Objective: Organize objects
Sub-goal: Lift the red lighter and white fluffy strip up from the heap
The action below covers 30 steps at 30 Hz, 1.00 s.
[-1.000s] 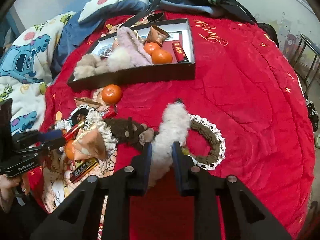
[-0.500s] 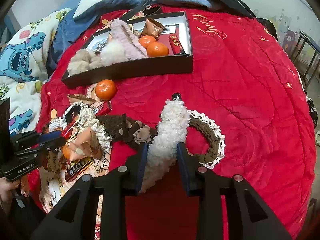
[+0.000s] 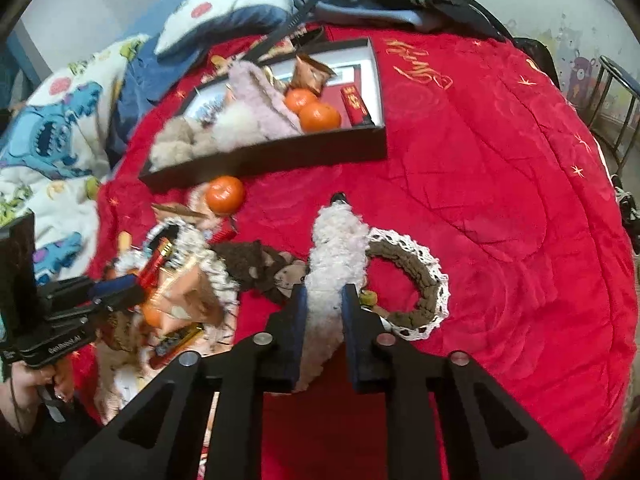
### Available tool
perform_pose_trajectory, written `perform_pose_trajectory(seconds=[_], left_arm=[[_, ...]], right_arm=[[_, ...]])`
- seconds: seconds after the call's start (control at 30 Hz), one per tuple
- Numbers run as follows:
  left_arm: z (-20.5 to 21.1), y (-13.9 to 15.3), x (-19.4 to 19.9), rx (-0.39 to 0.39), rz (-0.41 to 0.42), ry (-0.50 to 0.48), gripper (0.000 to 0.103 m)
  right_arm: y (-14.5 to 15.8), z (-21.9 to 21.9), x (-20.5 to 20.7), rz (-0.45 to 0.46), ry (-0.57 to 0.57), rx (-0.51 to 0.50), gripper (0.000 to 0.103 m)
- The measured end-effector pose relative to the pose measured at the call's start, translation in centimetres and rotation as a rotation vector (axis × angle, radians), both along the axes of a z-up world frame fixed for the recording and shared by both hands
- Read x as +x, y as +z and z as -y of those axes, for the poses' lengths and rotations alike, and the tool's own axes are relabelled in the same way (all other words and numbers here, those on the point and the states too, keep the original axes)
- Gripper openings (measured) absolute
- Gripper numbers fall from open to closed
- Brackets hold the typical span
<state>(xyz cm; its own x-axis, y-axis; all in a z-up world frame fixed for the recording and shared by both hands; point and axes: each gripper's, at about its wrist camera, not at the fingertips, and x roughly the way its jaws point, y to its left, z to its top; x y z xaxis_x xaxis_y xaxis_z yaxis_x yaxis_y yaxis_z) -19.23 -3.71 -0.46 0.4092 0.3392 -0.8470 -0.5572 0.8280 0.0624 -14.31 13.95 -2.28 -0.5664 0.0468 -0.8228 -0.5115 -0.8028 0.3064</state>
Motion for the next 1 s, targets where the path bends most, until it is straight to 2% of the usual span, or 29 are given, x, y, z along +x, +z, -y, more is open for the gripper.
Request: perform_pose_trajectory(seconds=[0.2,0.23,0.27,0.3,0.4,0.63,0.7,0.83,0.93,1.0], left_arm=[[0.8,1.8,-0.6,0.014,0.034,0.0,0.019],[1.0,2.1,-0.8,0.019,0.039,-0.001,0.019],[1.1,2.3,-0.8,0.023,0.041,0.0,0.019],[1.2,2.5,-0.8,0.025,0.042,-0.001,0.019],[1.3,2.8,-0.9,0.028,0.041,-0.001,0.019],[1.2,2.0,-1.2,0.016,0.029,0.006,0.019],[1.3,1.8,-1.2,0.013,0.026,-0.004,0.019],[1.4,1.5,-1.1,0.012,0.017,-0.011,0.019],[1.5,1.3,-1.2,0.009,0.014,-0.013,0.019],[1.5,1.2,-1.2,0.007,0.014,-0.012,0.019]], right_arm=[[1.4,1.4,0.4,-0.051,0.053,0.022,0.014],[1.7,1.6,0.5,-0.061,0.06,0.025,0.011],[1.9,1.8,0.6,-0.073,0.065,0.026,0.002],[2.3,1.9,0.6,-0.09,0.071,0.026,0.0],[3.0,2.2,0.8,-0.121,0.075,0.037,0.0],[0.4,0.8,0.9,0.038,0.003,-0.018,0.002],[0.5,0.6,1.3,0.033,-0.02,-0.016,0.006],[0.2,0.8,1.2,0.03,-0.025,-0.056,0.021],[-0.2,1.5,0.7,0.077,-0.011,-0.029,0.041],[-0.3,1.8,0.5,0.097,-0.011,-0.001,0.047]])
